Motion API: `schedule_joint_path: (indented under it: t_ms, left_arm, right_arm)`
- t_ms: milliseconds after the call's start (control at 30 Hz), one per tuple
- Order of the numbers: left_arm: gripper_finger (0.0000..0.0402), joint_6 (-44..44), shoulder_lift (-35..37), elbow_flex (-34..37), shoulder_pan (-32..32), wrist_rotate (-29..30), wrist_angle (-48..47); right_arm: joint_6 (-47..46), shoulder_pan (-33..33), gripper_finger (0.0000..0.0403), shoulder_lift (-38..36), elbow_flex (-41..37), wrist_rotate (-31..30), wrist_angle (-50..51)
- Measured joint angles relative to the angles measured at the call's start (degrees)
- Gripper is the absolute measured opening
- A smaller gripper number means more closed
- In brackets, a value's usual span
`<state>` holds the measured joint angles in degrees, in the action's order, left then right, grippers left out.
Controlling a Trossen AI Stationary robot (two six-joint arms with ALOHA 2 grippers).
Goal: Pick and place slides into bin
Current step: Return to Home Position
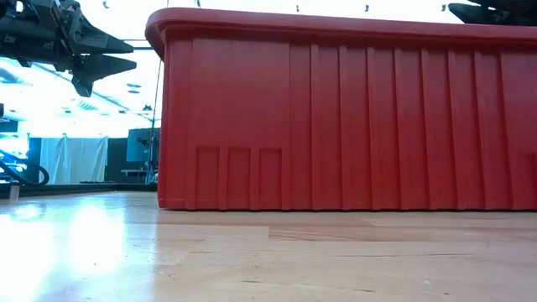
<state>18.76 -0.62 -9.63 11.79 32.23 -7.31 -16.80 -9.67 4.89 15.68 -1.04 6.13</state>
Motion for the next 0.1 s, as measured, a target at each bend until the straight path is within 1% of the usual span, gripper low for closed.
schedule_joint_path:
  t_ms: [100]
  left_arm:
    - [0.0172,0.03,0.0,0.0,0.02,0.0,-0.01]
  right_arm:
    - [0.0,0.02,0.0089,0.01,0.0,0.0,0.0]
